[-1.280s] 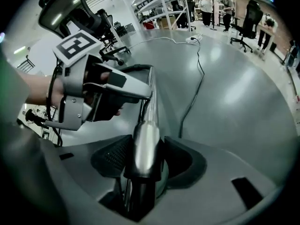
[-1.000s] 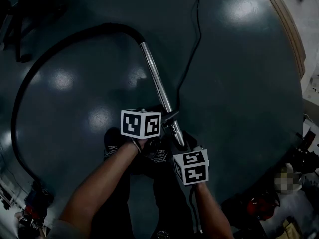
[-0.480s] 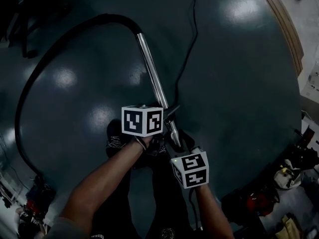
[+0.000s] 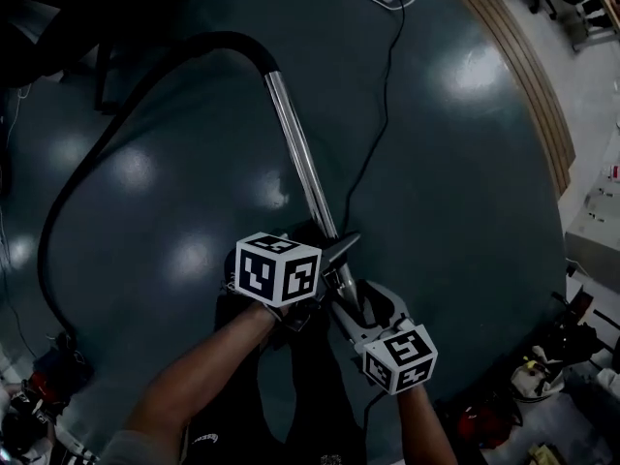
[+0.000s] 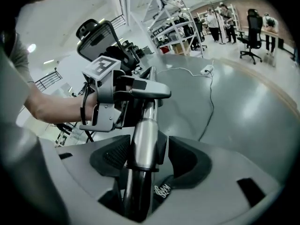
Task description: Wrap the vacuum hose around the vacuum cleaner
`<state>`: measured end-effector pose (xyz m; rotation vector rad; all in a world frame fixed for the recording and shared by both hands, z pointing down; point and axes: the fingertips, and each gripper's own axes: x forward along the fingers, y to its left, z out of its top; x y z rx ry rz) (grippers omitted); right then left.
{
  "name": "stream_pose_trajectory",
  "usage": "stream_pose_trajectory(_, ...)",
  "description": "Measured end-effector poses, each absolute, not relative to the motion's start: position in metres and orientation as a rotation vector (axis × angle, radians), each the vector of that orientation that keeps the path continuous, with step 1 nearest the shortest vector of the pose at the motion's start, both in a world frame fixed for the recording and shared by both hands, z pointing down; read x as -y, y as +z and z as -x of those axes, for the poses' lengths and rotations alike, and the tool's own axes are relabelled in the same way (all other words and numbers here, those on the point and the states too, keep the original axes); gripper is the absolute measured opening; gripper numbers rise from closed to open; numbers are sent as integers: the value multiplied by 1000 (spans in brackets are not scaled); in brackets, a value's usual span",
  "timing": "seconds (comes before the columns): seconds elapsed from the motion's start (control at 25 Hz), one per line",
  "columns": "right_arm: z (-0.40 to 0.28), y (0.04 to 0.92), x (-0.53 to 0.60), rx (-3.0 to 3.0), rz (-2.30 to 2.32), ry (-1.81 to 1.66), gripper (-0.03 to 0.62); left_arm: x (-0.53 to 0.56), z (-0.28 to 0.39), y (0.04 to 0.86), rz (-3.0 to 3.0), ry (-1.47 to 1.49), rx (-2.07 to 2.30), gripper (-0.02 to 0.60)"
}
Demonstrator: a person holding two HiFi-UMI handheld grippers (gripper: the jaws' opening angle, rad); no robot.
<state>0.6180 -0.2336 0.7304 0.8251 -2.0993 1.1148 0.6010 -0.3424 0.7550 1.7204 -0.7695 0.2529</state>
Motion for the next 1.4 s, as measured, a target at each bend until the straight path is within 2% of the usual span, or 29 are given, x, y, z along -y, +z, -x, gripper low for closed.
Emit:
stream_pose_trajectory(0.36, -607, 573, 239, 2246, -681, 999, 238, 328, -524, 603, -1873, 252, 939, 253)
stream_pose_trajectory(0.88, -482, 347, 225, 2522, -96, 575, 238, 258, -432, 377, -1940, 94, 1198, 253)
stream_pose_trajectory(1.08, -424, 309, 189, 2543, 176, 376, 238, 240, -395, 326, -1965, 47, 1306, 254)
stream_pose_trajectory(1.28, -391, 284, 186, 2552, 262, 236, 238, 211, -344, 312, -1951, 117, 1418, 254)
stream_pose_trajectory(1.4, -363, 263, 196, 2550, 294, -31, 238, 195, -314, 308, -1952, 187, 1457, 254)
